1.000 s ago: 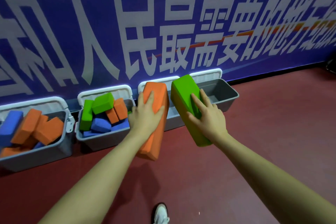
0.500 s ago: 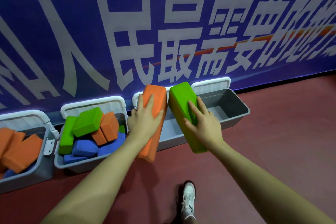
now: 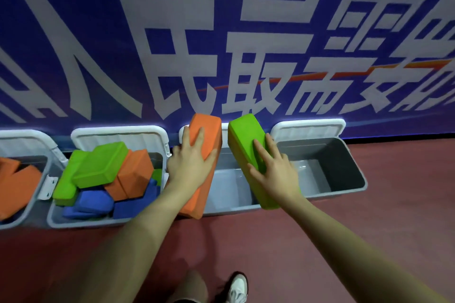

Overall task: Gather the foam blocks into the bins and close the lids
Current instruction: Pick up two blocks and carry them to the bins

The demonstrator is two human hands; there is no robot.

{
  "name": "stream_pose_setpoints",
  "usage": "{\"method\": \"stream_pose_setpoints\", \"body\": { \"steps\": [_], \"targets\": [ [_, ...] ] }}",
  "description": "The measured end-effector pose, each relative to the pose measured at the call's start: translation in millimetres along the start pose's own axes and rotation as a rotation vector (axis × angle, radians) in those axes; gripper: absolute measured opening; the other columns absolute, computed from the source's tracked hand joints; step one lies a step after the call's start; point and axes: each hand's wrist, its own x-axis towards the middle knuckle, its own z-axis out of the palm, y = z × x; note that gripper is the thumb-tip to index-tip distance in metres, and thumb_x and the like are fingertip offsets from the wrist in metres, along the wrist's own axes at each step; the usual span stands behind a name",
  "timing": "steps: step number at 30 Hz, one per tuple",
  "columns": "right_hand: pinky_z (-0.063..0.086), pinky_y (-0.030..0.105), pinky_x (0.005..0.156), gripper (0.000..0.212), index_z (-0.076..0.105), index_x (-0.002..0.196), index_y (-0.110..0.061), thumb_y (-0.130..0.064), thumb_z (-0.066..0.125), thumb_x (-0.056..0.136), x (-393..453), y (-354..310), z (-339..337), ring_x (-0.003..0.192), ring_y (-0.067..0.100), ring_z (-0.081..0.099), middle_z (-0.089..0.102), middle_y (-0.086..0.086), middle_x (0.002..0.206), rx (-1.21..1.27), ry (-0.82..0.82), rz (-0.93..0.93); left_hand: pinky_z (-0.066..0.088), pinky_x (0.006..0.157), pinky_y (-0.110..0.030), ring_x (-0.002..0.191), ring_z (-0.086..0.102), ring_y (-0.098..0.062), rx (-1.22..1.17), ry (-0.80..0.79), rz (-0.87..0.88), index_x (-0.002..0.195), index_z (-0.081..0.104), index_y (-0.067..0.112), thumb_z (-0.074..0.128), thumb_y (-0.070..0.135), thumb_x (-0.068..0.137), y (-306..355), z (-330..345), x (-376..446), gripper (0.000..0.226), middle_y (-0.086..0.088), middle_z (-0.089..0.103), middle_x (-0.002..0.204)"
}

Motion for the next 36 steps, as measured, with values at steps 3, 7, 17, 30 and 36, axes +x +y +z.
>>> {"method": "stream_pose_setpoints", "body": {
  "steps": [3,7,17,30,36],
  "targets": [
    [0.046,0.043,0.088,0.064,0.031,0.149,-0.032,-0.051,0.052,0.091,39.1,9.1,27.1,0.113,0.039,0.052,0.015,-0.001,0.161,-0.001,-0.062,-0.005,0.046,0.087,-0.047,0.116,0.047,-0.043,-0.038,-0.016,-0.041,0.150,0.025,0.030,0.047,0.051,0.093,-6.9,31.3,38.0,0.065,-0.008,0.016,0.158],
    [0.043,0.042,0.090,0.064,0.029,0.149,-0.034,-0.051,0.051,0.092,85.4,12.7,83.5,0.115,0.039,0.049,0.013,-0.002,0.161,0.011,-0.140,0.044,0.044,0.090,-0.045,0.124,0.039,-0.039,-0.040,-0.070,-0.122,0.151,0.021,0.031,0.044,0.051,0.094,-27.4,89.2,86.3,0.065,-0.006,0.014,0.159],
    [0.043,0.042,0.094,0.065,0.027,0.149,-0.038,-0.048,0.053,0.090,162.0,17.7,313.3,0.118,0.035,0.047,0.012,-0.005,0.161,0.072,-0.372,0.224,0.030,0.107,-0.043,0.133,0.030,-0.040,-0.085,-0.283,-0.238,0.151,0.024,0.028,0.047,0.049,0.093,-134.0,298.6,183.5,0.065,-0.007,0.013,0.159],
    [0.044,0.045,0.095,0.056,0.027,0.150,-0.030,-0.035,0.048,0.098,186.2,14.0,405.6,0.132,0.033,0.034,0.017,-0.001,0.160,0.119,-0.466,0.388,0.037,0.094,-0.043,0.118,0.044,-0.037,0.088,-0.475,-0.022,0.145,0.038,0.016,0.036,0.044,0.094,-186.5,373.8,201.9,0.058,-0.014,0.043,0.139],
    [0.045,0.043,0.092,0.052,0.034,0.148,-0.028,-0.033,0.048,0.098,176.0,12.6,334.1,0.127,0.033,0.039,0.028,0.002,0.155,0.112,-0.375,0.376,0.031,0.101,-0.041,0.126,0.039,-0.033,0.078,-0.488,0.137,0.148,0.033,0.017,0.042,0.036,0.098,-160.2,306.3,204.4,0.054,-0.010,0.035,0.150]
  ]
}}
